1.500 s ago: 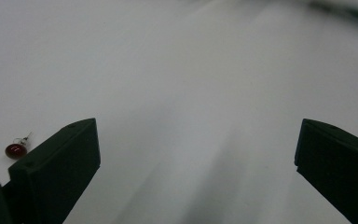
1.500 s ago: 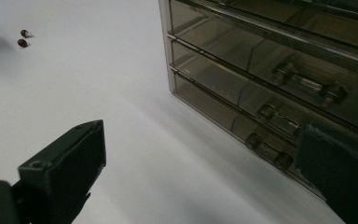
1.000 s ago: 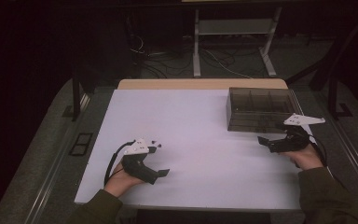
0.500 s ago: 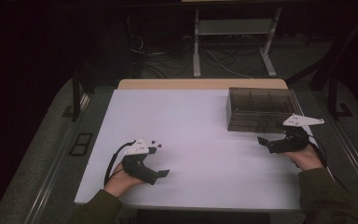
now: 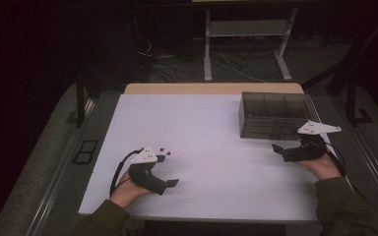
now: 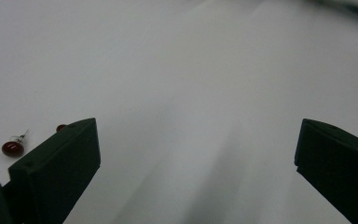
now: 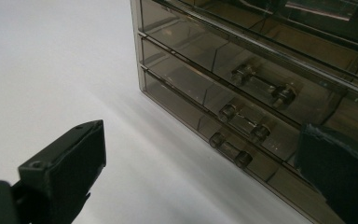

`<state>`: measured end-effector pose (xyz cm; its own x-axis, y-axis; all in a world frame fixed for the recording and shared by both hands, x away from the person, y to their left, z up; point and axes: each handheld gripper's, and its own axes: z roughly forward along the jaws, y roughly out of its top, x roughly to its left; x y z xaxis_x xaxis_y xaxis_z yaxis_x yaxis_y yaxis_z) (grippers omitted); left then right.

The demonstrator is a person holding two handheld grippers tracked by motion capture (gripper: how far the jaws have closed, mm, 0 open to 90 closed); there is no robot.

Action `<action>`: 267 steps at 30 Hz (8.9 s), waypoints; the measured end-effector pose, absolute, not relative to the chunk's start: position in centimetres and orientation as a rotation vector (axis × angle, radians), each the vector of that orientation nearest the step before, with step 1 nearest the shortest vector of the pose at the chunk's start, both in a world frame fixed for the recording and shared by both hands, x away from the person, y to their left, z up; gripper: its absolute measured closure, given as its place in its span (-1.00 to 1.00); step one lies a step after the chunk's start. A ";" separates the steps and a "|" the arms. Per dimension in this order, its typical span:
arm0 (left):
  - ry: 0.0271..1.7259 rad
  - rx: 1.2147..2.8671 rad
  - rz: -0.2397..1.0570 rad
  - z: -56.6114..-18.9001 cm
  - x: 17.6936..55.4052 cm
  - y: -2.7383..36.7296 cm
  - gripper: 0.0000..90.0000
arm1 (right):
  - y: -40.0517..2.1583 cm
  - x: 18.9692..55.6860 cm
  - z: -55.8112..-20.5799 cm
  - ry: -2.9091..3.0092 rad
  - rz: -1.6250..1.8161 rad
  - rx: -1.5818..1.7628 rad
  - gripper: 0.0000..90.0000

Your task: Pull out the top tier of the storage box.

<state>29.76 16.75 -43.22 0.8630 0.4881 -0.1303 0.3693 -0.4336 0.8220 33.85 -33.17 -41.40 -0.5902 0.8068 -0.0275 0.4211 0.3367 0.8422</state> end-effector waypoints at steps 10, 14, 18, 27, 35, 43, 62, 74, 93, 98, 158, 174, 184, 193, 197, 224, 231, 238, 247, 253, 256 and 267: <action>0.623 2.071 0.154 -43.2 29.8 16.8 -1.00 | -33.0 33.7 -41.2 2.157 1.114 1.040 -0.96; 0.623 2.072 0.152 -43.2 29.8 16.8 -1.00 | -32.8 33.6 -41.1 2.155 1.095 1.024 -0.97; 0.621 2.073 0.152 -43.2 29.8 16.8 -1.00 | -32.7 33.5 -41.1 2.156 1.077 1.012 -0.97; 0.620 2.072 0.155 -43.2 29.7 16.8 -1.00 | -32.5 33.4 -41.3 2.152 1.008 0.967 -0.96; 0.617 2.072 0.156 -43.2 29.7 16.8 -1.00 | -32.3 33.3 -41.4 2.148 0.963 0.931 -0.96; 0.617 2.074 0.156 -43.3 29.7 16.7 -1.00 | -32.2 33.3 -41.5 2.146 0.936 0.910 -0.96; 0.614 2.084 0.158 -43.3 29.7 16.7 -1.00 | -31.6 33.0 -41.8 2.131 0.843 0.832 -0.96; 0.611 2.090 0.160 -43.3 29.7 16.7 -1.00 | -31.3 32.9 -41.8 2.123 0.802 0.792 -0.96; 0.612 2.090 0.161 -43.3 29.7 16.7 -1.00 | -30.9 32.6 -42.1 2.111 0.722 0.717 -0.96; 0.610 2.091 0.161 -43.3 29.7 16.7 -1.00 | -30.8 32.6 -42.1 2.103 0.701 0.704 -0.96; 0.608 2.094 0.165 -43.3 29.5 16.7 -1.00 | -29.1 31.7 -42.5 2.009 0.440 0.463 -0.96; 0.605 2.095 0.173 -43.2 29.5 16.8 -1.00 | -28.6 31.6 -42.8 1.968 0.300 0.343 -0.96; 0.604 2.102 0.177 -43.2 29.5 16.8 -1.00 | -28.5 31.6 -42.9 1.932 0.216 0.288 -0.96; 0.605 2.101 0.174 -43.2 29.5 16.7 -1.00 | -28.4 31.9 -42.9 1.893 0.161 0.239 -0.96; 0.609 2.100 0.174 -43.3 29.5 16.7 -1.00 | -28.4 32.3 -42.9 1.879 0.141 0.230 -0.96; 0.612 2.101 0.175 -43.3 29.5 16.8 -1.00 | -28.2 33.7 -43.8 1.823 0.049 0.180 -0.96; 0.610 2.100 0.177 -43.3 29.5 16.9 -1.00 | -28.1 33.6 -44.0 1.803 0.043 0.174 -0.96; 0.610 2.100 0.178 -43.3 29.5 16.9 -1.00 | -28.1 33.4 -44.1 1.799 0.036 0.156 -0.69; 0.612 2.099 0.180 -43.3 29.5 16.9 -1.00 | -28.1 33.4 -44.2 1.788 0.021 0.147 -0.43; 0.610 2.100 0.181 -43.2 29.5 16.9 -1.00 | -28.1 33.4 -44.2 1.801 0.022 0.148 -0.15; 0.609 2.100 0.181 -43.2 29.5 16.9 -1.00 | -28.1 33.4 -44.2 1.805 0.024 0.151 -0.01; 0.610 2.101 0.180 -43.3 29.5 16.9 -1.00 | -28.2 33.7 -44.4 1.798 0.011 0.150 0.40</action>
